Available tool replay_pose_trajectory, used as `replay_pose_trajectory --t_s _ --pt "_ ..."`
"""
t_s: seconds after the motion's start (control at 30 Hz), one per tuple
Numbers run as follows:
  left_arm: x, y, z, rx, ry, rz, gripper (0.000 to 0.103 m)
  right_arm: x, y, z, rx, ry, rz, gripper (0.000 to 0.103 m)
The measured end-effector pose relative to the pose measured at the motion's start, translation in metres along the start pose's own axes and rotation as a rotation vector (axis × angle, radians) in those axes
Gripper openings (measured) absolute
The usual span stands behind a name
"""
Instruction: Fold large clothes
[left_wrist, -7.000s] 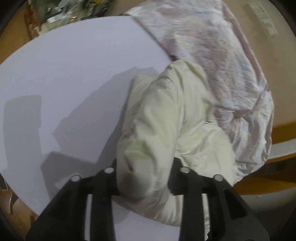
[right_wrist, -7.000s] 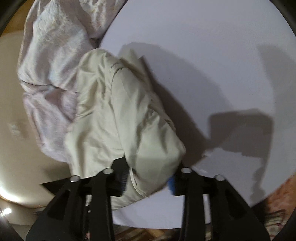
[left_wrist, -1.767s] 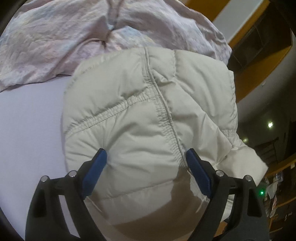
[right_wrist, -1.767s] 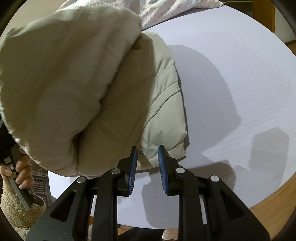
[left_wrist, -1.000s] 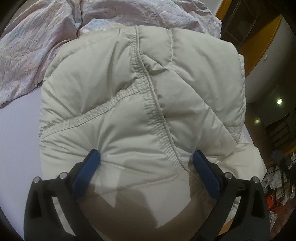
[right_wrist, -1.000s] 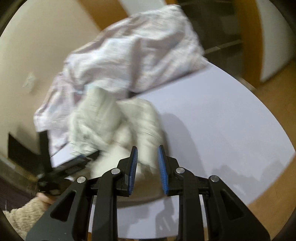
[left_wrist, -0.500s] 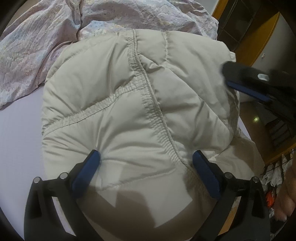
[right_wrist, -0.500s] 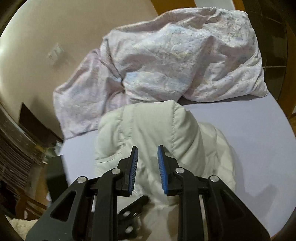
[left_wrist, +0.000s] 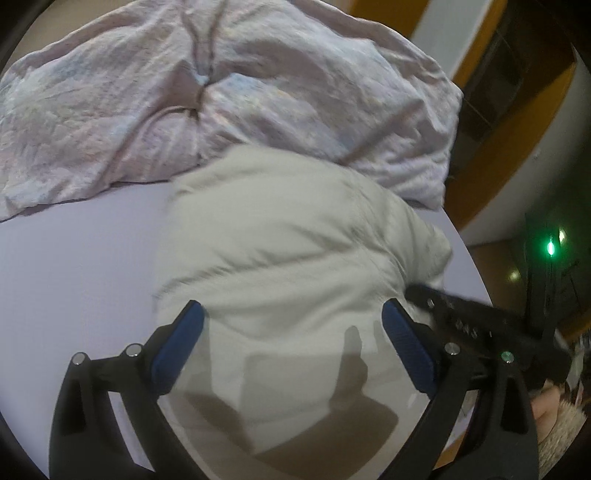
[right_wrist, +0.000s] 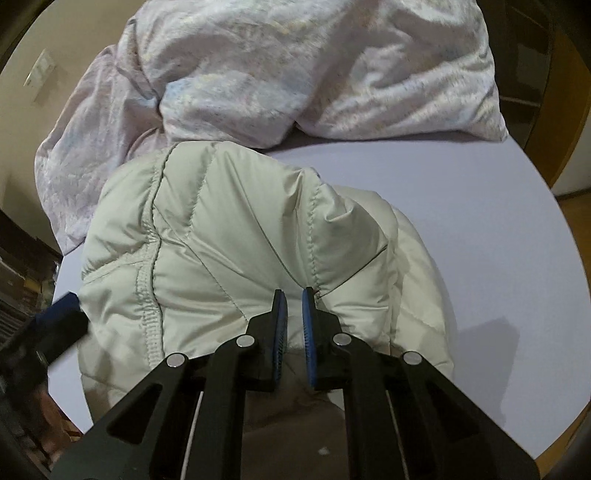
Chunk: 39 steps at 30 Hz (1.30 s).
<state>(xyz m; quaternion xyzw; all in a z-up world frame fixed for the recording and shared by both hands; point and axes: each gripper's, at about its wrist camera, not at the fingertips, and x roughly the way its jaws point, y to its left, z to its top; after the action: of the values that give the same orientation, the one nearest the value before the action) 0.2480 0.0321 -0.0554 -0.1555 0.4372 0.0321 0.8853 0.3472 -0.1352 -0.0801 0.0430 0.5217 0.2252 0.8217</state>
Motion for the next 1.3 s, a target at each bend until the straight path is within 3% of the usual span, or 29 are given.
replay_pose_trajectory --t_s 0.27,0.37,0.53,0.87,1.1,1.23,1.3 --pt "0.015 0.017 0.013 -0.027 0.011 0.077 0.096 0.01 -0.015 -0.005 0.017 0.007 -0.001 0.009" --pt "0.029 0.014 0.006 -0.006 0.042 0.093 0.097 0.011 -0.013 -0.005 0.001 0.001 -0.008 0.009" --pt "0.042 0.002 -0.004 0.08 0.029 0.163 0.101 0.014 -0.012 -0.006 -0.01 -0.005 -0.01 0.009" --pt "0.057 0.007 -0.014 0.08 0.023 0.188 0.101 0.019 -0.014 -0.012 -0.012 -0.045 0.003 0.009" --pt "0.049 0.008 -0.009 0.071 0.034 0.204 0.101 0.006 0.0 -0.005 -0.063 -0.023 -0.058 0.01" --pt "0.02 0.012 0.001 0.045 -0.077 0.193 0.1 -0.024 0.0 0.003 -0.026 -0.111 -0.009 0.015" --pt "0.014 0.015 0.011 0.031 -0.107 0.19 0.1 -0.031 0.0 0.01 -0.003 -0.14 0.013 0.025"
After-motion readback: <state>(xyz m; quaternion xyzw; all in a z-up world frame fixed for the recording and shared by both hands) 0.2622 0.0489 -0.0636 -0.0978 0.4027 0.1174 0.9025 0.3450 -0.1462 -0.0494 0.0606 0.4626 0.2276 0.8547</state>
